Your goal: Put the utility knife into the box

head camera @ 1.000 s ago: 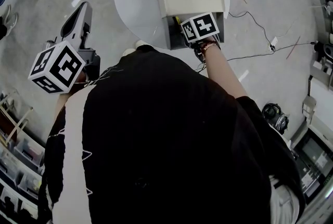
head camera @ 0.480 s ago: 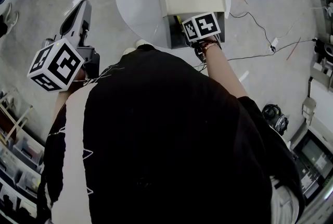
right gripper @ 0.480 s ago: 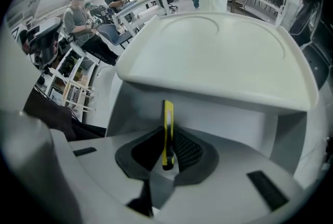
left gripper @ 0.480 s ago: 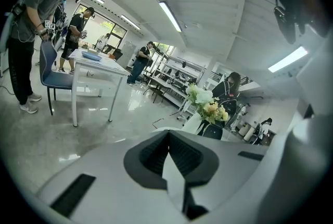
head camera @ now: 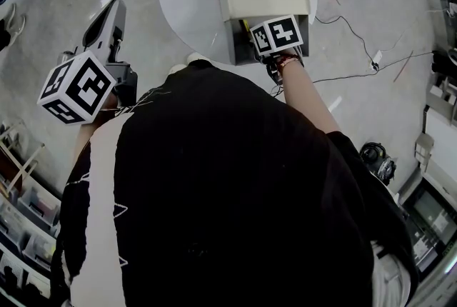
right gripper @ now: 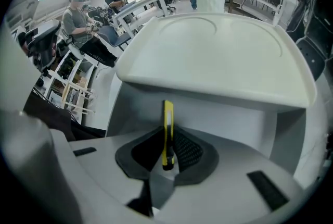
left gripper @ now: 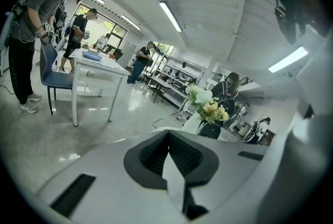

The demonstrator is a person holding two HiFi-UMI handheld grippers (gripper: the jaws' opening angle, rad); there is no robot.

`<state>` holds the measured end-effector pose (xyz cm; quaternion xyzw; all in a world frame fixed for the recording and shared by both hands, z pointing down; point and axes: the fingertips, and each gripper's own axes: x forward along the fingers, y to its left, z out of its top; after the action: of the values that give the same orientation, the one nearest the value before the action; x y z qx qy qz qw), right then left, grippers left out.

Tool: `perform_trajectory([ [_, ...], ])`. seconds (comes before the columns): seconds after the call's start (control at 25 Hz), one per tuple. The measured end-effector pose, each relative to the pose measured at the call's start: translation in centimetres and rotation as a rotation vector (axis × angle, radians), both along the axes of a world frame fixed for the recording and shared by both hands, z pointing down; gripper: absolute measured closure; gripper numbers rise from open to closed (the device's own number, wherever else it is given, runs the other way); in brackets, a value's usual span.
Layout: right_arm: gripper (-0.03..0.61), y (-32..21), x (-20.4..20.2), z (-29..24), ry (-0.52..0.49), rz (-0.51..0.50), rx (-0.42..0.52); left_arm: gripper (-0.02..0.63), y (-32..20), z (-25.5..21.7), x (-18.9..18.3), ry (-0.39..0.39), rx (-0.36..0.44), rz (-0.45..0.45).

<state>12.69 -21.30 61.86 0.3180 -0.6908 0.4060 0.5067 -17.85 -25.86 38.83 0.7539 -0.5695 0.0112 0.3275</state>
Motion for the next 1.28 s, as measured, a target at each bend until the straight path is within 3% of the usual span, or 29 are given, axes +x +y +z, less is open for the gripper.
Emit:
perform_trajectory([
  [1.28, 0.511, -0.17, -0.1, 0.23, 0.022, 0.001, 0.002, 0.601, 0.41, 0.87, -0.88, 0.001, -0.014, -0.017],
])
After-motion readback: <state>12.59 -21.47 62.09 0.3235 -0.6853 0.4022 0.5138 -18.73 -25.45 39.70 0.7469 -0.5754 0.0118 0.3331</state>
